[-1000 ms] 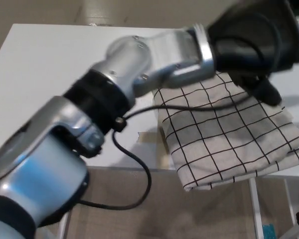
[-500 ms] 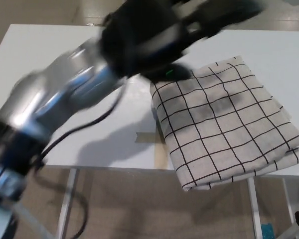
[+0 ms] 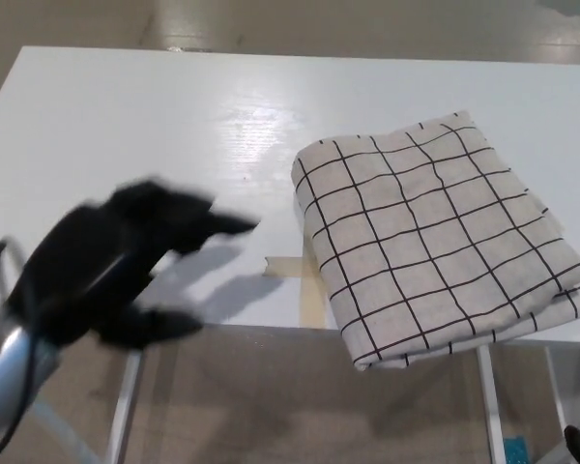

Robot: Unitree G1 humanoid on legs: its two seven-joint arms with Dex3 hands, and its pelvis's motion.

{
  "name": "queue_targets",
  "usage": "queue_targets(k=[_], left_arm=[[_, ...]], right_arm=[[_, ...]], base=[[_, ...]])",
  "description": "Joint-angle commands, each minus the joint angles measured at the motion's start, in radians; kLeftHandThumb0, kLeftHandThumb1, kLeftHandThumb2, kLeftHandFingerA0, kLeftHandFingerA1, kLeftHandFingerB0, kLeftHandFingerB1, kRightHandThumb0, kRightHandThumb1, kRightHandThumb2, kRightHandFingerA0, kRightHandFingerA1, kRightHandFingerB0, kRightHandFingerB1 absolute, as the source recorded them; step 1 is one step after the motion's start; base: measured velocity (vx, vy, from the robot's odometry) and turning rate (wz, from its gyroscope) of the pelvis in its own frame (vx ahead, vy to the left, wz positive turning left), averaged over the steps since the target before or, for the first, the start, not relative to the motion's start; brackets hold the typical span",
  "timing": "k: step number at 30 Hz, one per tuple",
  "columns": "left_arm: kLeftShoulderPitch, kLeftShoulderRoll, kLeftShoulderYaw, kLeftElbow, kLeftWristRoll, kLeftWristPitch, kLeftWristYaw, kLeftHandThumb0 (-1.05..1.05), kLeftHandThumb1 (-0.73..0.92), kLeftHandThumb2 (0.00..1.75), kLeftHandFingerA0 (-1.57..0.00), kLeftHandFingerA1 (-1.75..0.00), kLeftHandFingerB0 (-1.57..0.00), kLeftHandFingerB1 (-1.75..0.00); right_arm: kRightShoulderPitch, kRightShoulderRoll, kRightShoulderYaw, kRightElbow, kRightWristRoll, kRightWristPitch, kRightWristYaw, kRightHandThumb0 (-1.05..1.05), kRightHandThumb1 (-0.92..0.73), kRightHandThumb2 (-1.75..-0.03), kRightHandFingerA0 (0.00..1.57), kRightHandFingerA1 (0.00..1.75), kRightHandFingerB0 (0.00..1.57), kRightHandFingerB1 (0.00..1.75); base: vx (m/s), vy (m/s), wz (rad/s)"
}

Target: Use the left hand to fold a white towel with checkered patterns in half.

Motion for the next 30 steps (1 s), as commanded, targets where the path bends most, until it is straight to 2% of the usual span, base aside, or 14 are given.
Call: queue_targets(k=[1, 2, 6, 9, 10, 11, 12, 13, 14, 15, 16, 22, 23, 30], left_arm=[[0.674, 0.069, 0.366, -0.006, -1.023, 0.179, -0.691, -0.51, 0.44, 0.54, -0.56, -0.44, -0.53, -0.41], [0.662, 0.048, 0.362, 0.048, -0.995, 0.175, -0.683, -0.57, 0.44, 0.54, -0.57, -0.44, -0.53, -0.41], [0.625, -0.004, 0.348, 0.177, -0.910, 0.154, -0.650, -0.60, 0.47, 0.55, -0.58, -0.43, -0.53, -0.40], [0.581, -0.040, 0.337, 0.294, -0.805, 0.144, -0.589, -0.63, 0.45, 0.55, -0.53, -0.41, -0.51, -0.39], [0.555, -0.061, 0.338, 0.349, -0.747, 0.163, -0.541, -0.66, 0.39, 0.78, -0.41, -0.48, -0.40, -0.45], [0.555, -0.061, 0.338, 0.349, -0.747, 0.163, -0.541, -0.66, 0.39, 0.78, -0.41, -0.48, -0.40, -0.45], [0.500, -0.092, 0.336, 0.456, -0.661, 0.168, -0.466, -0.82, 0.47, 0.78, -0.40, -0.43, -0.39, -0.39], [0.486, -0.100, 0.337, 0.482, -0.643, 0.167, -0.452, -0.82, 0.47, 0.78, -0.40, -0.43, -0.39, -0.39], [0.437, -0.129, 0.341, 0.580, -0.586, 0.175, -0.388, -0.70, 0.49, 0.56, -0.41, -0.37, -0.44, -0.35], [0.407, -0.149, 0.346, 0.643, -0.556, 0.182, -0.349, -0.71, 0.42, 0.81, -0.36, -0.47, -0.36, -0.45], [0.389, -0.165, 0.355, 0.684, -0.547, 0.194, -0.332, -0.72, 0.43, 0.81, -0.35, -0.46, -0.36, -0.44], [0.334, -0.195, 0.393, 0.772, -0.567, 0.251, -0.382, -0.71, 0.44, 0.81, -0.31, -0.46, -0.29, -0.43], [0.324, -0.193, 0.396, 0.786, -0.562, 0.254, -0.386, -0.67, 0.51, 0.57, -0.34, -0.36, -0.32, -0.33], [0.249, -0.198, 0.440, 0.872, -0.568, 0.278, -0.430, -0.65, 0.52, 0.57, -0.34, -0.35, -0.32, -0.32]], right_arm=[[0.008, -0.048, -0.010, 0.222, -0.134, -0.038, -0.066, -0.64, -0.79, -0.64, 0.34, 0.39, 0.34, 0.36], [0.012, -0.050, -0.009, 0.220, -0.135, -0.038, -0.065, -0.63, -0.78, -0.64, 0.34, 0.39, 0.34, 0.35], [0.006, -0.058, -0.010, 0.217, -0.136, -0.029, -0.066, -0.64, -0.78, -0.64, 0.34, 0.39, 0.34, 0.35], [-0.015, -0.060, -0.010, 0.224, -0.135, -0.014, -0.072, -0.63, -0.78, -0.64, 0.33, 0.38, 0.34, 0.35], [-0.023, -0.060, -0.009, 0.232, -0.143, -0.007, -0.082, -0.64, -0.78, -0.64, 0.33, 0.37, 0.34, 0.35], [-0.023, -0.060, -0.009, 0.232, -0.143, -0.007, -0.082, -0.64, -0.78, -0.64, 0.33, 0.37, 0.34, 0.35], [-0.031, -0.062, -0.006, 0.239, -0.148, 0.002, -0.088, -0.64, -0.78, -0.64, 0.33, 0.37, 0.34, 0.34], [-0.033, -0.063, -0.005, 0.242, -0.150, 0.002, -0.089, -0.64, -0.78, -0.64, 0.33, 0.37, 0.34, 0.34], [-0.035, -0.063, -0.002, 0.243, -0.156, 0.013, -0.094, -0.65, -0.79, -0.65, 0.32, 0.37, 0.33, 0.34], [-0.036, -0.063, 0.000, 0.246, -0.159, 0.019, -0.098, -0.66, -0.79, -0.65, 0.32, 0.37, 0.33, 0.34], [-0.037, -0.063, 0.000, 0.251, -0.159, 0.022, -0.101, -0.65, -0.78, -0.65, 0.32, 0.36, 0.32, 0.34], [-0.044, -0.064, -0.003, 0.255, -0.157, 0.031, -0.116, -0.65, -0.79, -0.65, 0.32, 0.36, 0.31, 0.32], [-0.049, -0.063, -0.002, 0.258, -0.159, 0.032, -0.121, -0.65, -0.78, -0.65, 0.32, 0.36, 0.31, 0.32], [-0.078, -0.061, -0.001, 0.270, -0.150, 0.032, -0.127, -0.66, -0.79, -0.65, 0.32, 0.36, 0.30, 0.32]], base=[[0.00, 0.000, 0.00], [0.00, 0.000, 0.00], [0.00, 0.000, 0.00], [0.00, 0.000, 0.00], [0.00, 0.000, 0.00], [0.00, 0.000, 0.00], [0.00, 0.000, 0.00], [0.00, 0.000, 0.00], [0.00, 0.000, 0.00], [0.00, 0.000, 0.00], [0.00, 0.000, 0.00], [0.00, 0.000, 0.00], [0.00, 0.000, 0.00], [0.00, 0.000, 0.00]])
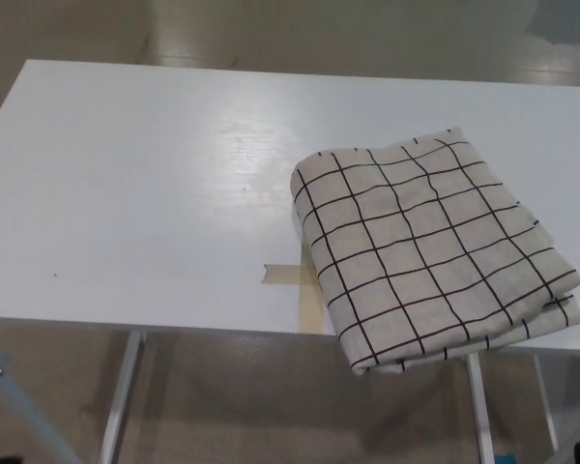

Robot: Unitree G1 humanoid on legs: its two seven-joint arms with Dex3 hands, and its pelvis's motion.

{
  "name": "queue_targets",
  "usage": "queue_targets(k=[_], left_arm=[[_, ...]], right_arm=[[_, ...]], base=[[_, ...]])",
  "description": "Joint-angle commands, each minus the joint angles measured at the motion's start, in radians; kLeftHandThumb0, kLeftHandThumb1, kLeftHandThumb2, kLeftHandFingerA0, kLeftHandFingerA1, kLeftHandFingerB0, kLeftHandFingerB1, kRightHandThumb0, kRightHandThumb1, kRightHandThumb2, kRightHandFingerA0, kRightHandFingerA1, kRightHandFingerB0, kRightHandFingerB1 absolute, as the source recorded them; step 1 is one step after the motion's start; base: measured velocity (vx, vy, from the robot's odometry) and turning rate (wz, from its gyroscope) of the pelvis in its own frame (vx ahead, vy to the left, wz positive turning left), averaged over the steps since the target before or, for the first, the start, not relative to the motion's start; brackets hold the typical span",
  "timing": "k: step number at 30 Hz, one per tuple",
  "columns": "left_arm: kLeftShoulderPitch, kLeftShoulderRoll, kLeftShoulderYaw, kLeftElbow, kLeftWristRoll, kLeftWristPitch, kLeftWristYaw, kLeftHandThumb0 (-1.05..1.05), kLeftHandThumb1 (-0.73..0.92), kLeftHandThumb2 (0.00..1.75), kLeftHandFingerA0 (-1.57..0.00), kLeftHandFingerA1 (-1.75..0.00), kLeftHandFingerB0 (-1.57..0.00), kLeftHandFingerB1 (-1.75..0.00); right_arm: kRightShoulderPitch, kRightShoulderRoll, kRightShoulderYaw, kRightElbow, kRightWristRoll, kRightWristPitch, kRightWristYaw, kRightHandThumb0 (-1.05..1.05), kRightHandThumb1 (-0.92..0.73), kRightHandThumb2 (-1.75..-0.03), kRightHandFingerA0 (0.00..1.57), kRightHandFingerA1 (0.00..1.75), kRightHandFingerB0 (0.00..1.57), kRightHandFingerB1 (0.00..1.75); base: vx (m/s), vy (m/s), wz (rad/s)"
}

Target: Use the left hand to fold a white towel with checkered patterns in half.

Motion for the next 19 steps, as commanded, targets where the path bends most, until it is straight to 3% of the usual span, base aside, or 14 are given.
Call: queue_targets(k=[1, 19], left_arm=[[-0.078, -0.043, 0.080, 0.145, -0.177, 0.145, -0.138, -0.65, 0.52, 0.57, -0.34, -0.35, -0.32, -0.32], [-0.093, -0.051, 0.067, 0.132, -0.179, 0.120, -0.170, -0.71, 0.51, 0.58, -0.35, -0.36, -0.32, -0.33]], right_arm=[[-0.024, -0.019, -0.002, 0.030, -0.050, 0.027, -0.050, -0.66, -0.79, -0.65, 0.32, 0.36, 0.30, 0.32], [-0.034, -0.007, -0.004, 0.032, -0.014, 0.022, -0.024, -0.65, -0.79, -0.64, 0.32, 0.37, 0.30, 0.34]], base=[[0.00, 0.000, 0.00], [0.00, 0.000, 0.00]])
